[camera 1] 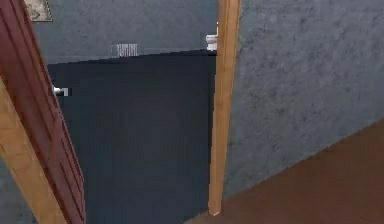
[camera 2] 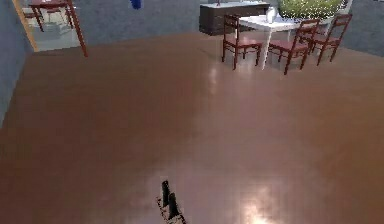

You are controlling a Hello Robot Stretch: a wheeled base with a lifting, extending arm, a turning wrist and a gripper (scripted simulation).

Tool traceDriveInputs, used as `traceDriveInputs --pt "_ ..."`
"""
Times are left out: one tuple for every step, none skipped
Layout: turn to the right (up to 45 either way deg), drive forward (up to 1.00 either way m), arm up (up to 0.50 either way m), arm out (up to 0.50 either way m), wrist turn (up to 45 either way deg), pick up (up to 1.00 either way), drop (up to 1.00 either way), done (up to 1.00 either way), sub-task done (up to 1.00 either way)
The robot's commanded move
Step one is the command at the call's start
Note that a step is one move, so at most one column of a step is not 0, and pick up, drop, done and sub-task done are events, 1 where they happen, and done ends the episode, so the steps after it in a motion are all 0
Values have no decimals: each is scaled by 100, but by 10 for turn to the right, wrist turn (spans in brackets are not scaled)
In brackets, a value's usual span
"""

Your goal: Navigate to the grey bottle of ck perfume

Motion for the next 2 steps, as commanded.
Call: traceDriveInputs --pt "0 40 0 0 0 0 0 0 0" --pt "450 0 0 0 0 0 0 0 0"
